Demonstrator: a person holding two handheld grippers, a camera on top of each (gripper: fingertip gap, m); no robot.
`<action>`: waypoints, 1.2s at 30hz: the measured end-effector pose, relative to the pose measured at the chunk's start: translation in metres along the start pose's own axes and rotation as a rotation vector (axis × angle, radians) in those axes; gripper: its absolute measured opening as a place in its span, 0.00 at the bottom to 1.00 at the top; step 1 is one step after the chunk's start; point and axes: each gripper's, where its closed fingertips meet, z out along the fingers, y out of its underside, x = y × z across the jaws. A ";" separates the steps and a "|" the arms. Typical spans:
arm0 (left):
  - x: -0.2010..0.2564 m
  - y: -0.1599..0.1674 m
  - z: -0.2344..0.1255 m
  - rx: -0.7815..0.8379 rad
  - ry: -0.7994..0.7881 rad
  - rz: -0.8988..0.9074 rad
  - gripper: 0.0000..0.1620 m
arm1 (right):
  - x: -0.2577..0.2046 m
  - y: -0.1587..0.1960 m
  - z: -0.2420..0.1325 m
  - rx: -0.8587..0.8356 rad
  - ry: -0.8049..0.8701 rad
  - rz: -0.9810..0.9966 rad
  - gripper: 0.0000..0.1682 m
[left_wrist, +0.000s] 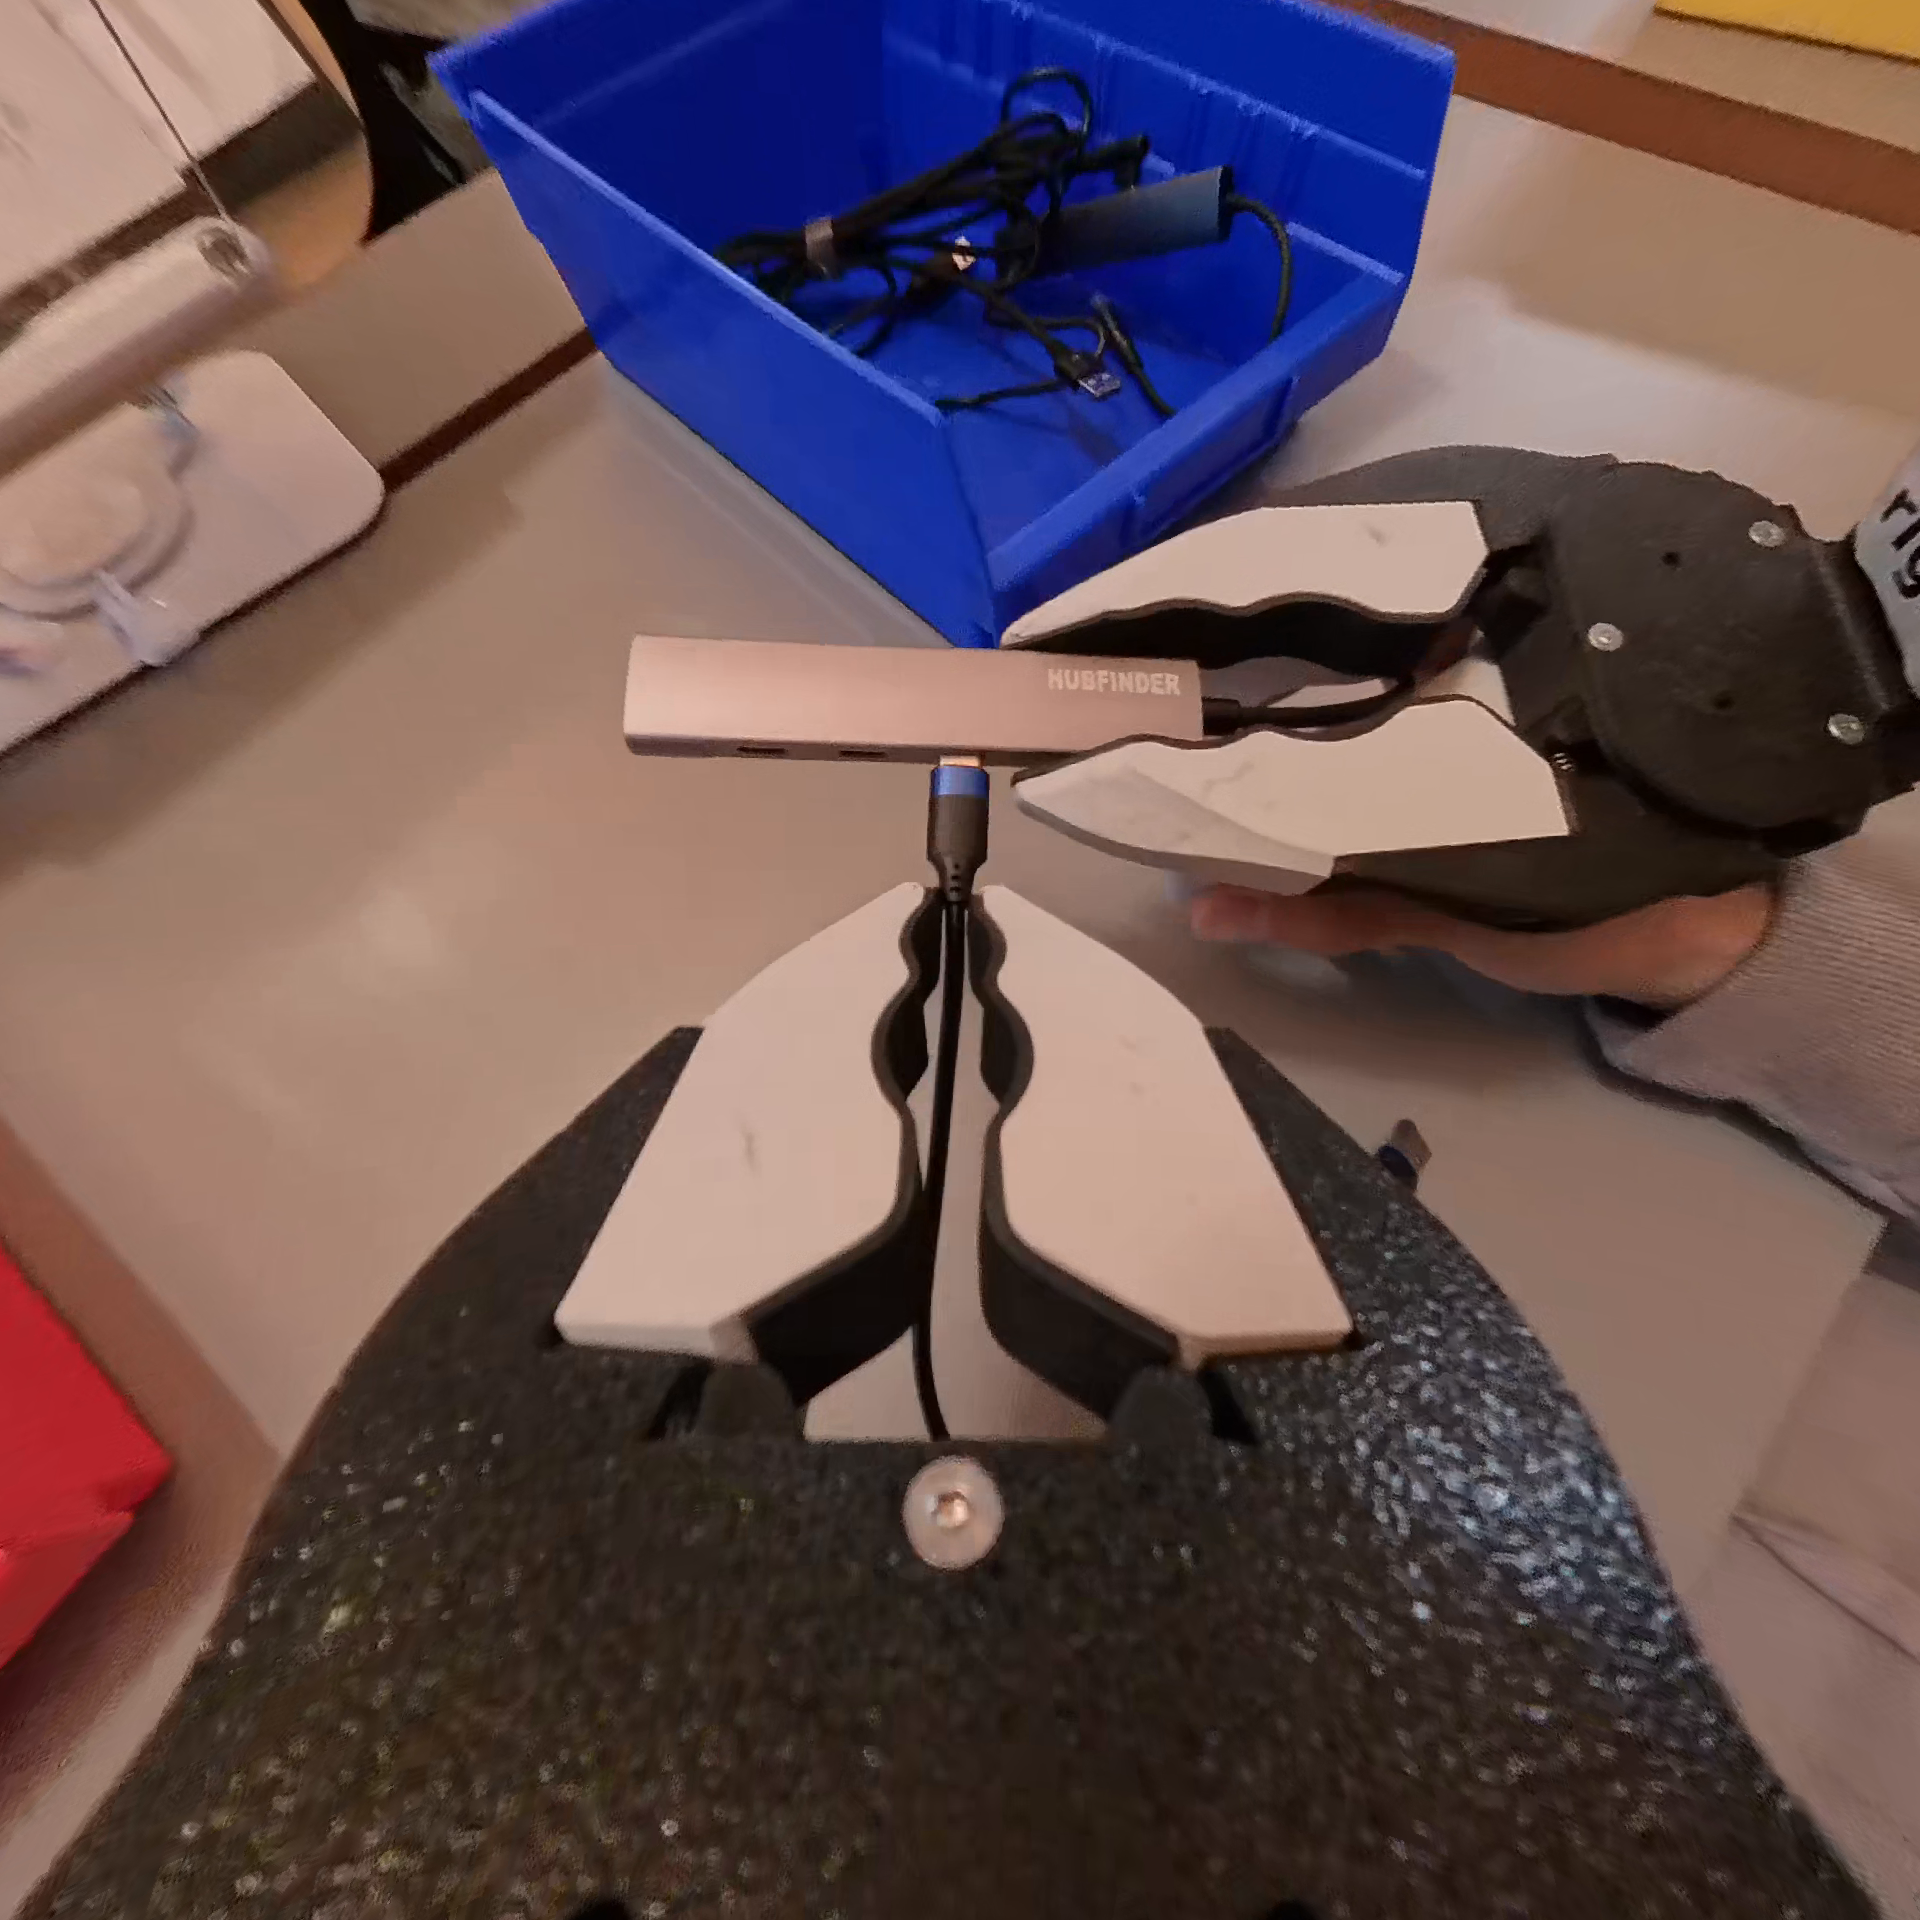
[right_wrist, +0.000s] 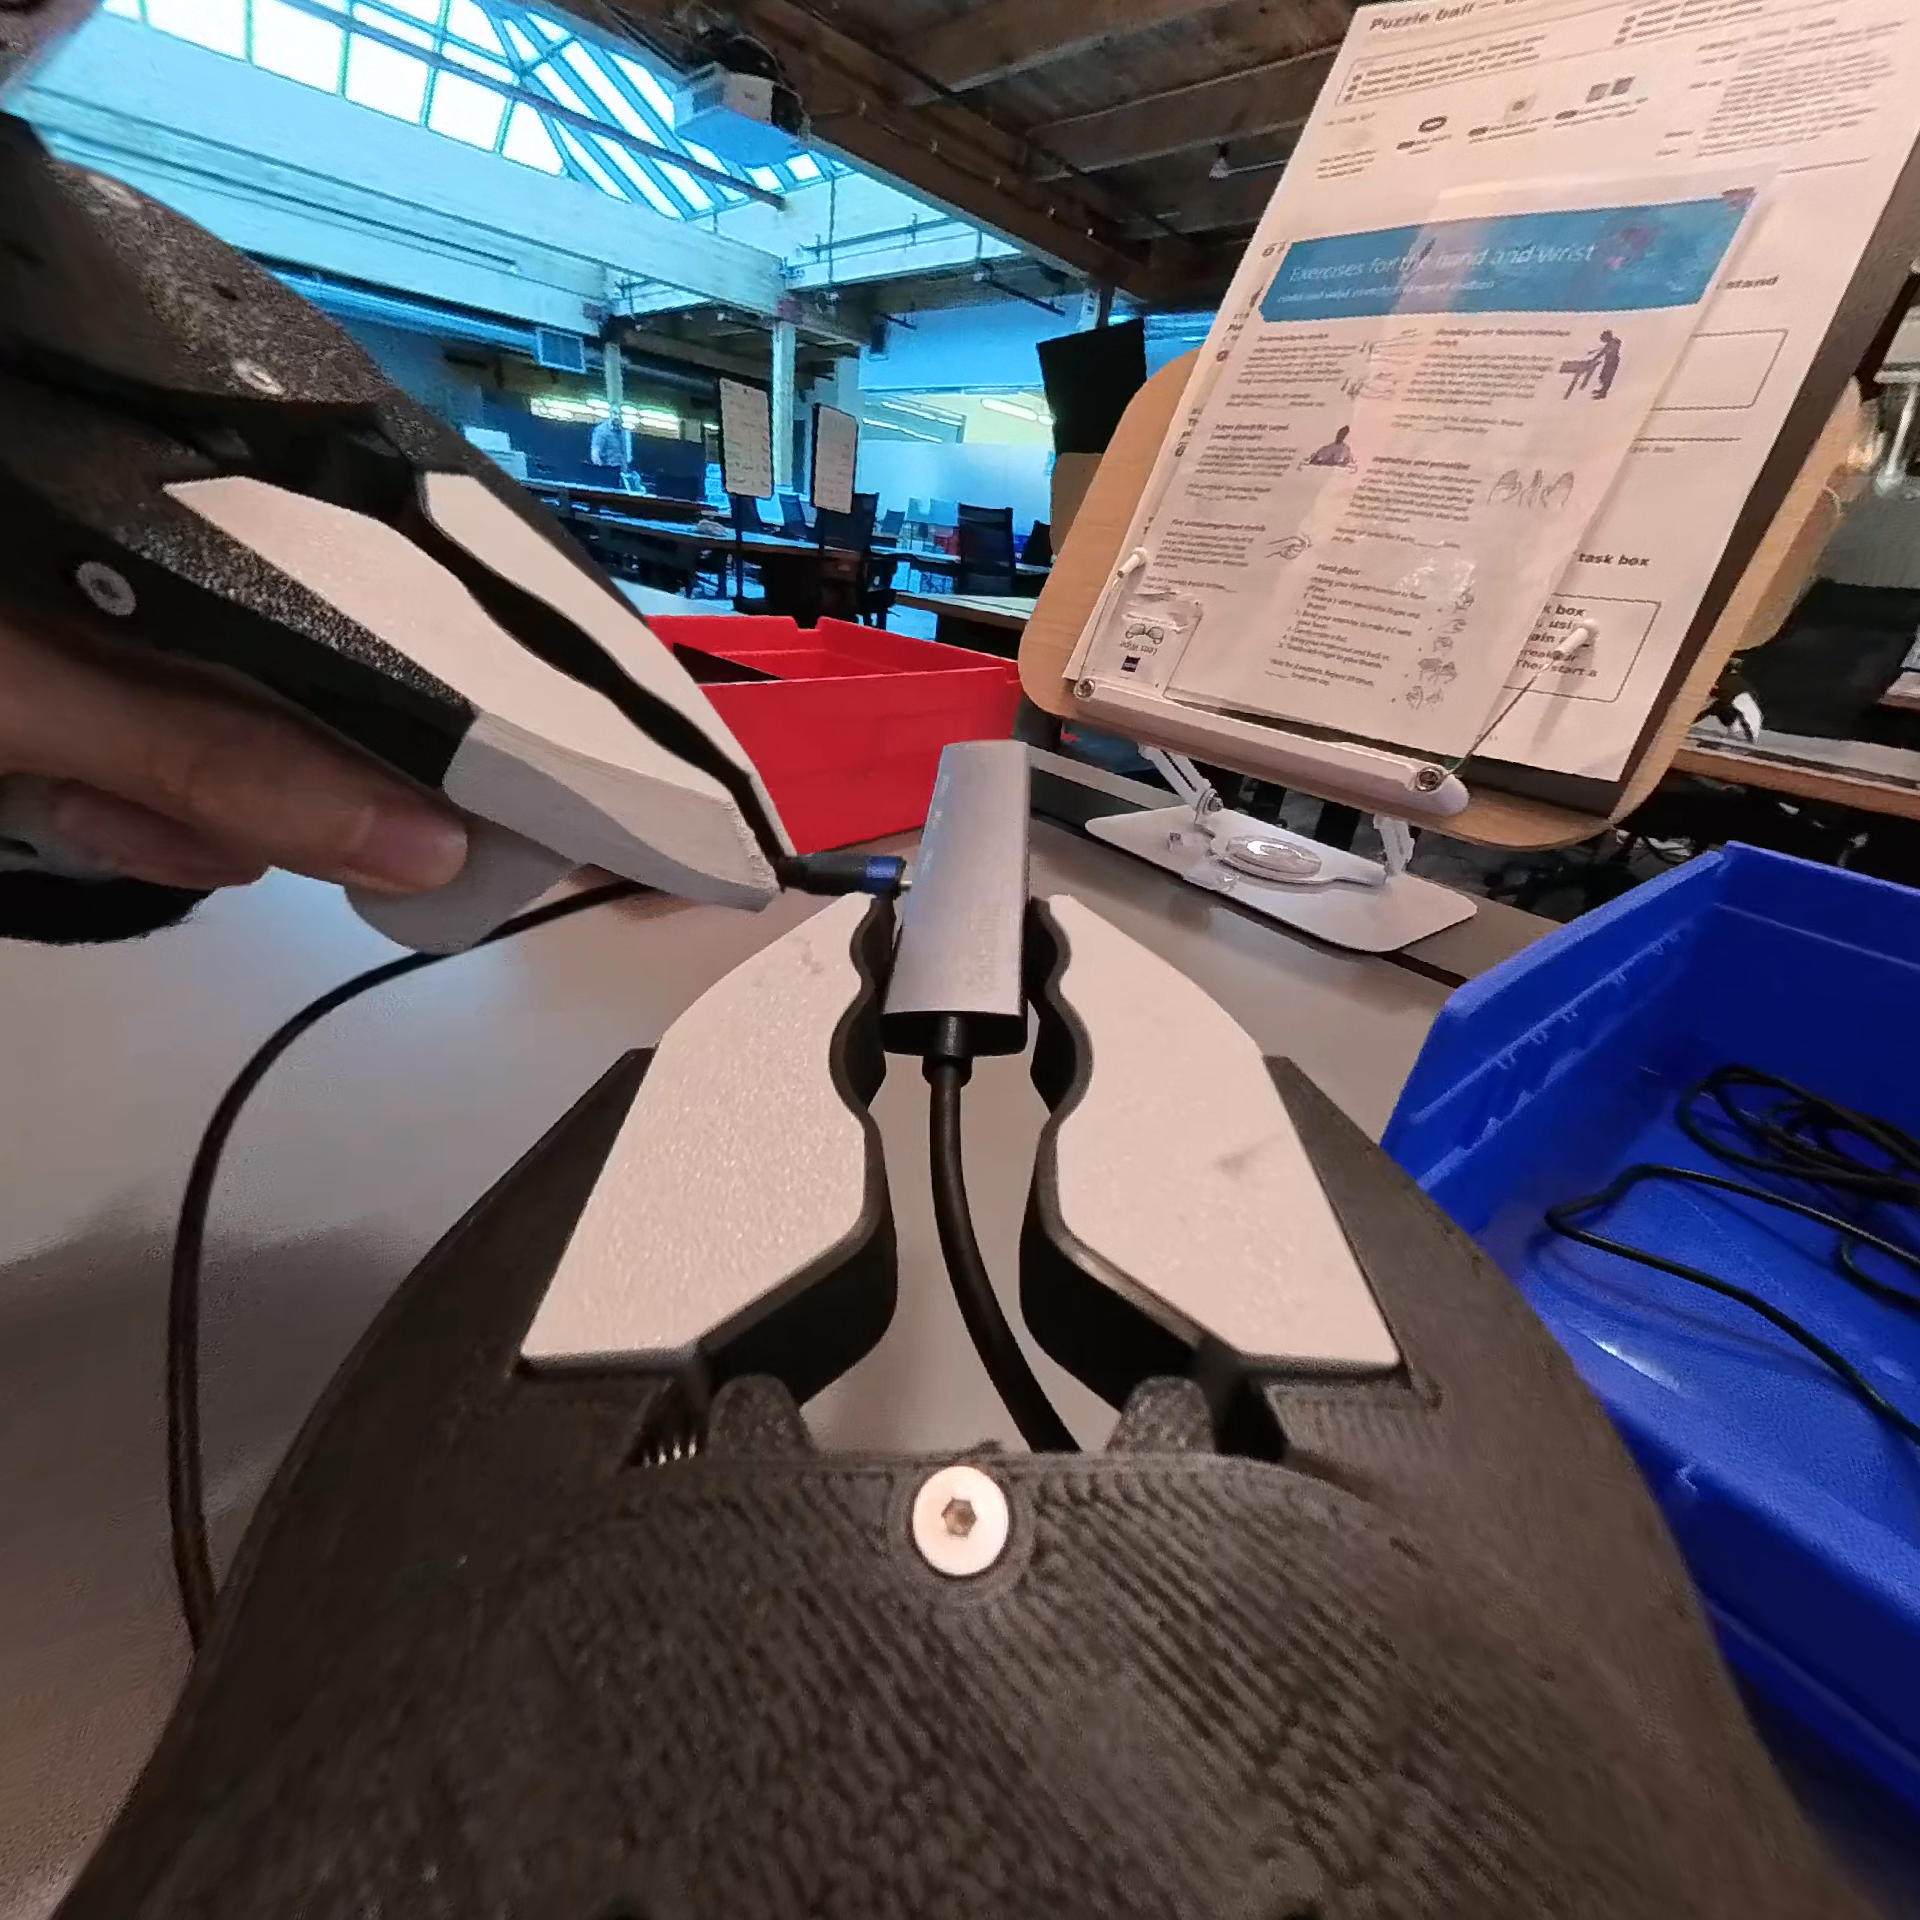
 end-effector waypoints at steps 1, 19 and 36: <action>0.000 -0.001 0.002 0.003 -0.009 0.012 0.02 | 0.002 0.000 0.000 0.003 0.006 0.010 0.15; 0.001 -0.009 0.000 0.199 -0.044 0.203 0.03 | 0.001 -0.002 -0.002 0.015 -0.020 0.030 0.15; 0.001 -0.016 0.006 0.387 -0.174 0.307 0.06 | -0.004 -0.002 -0.003 0.019 -0.036 0.009 0.16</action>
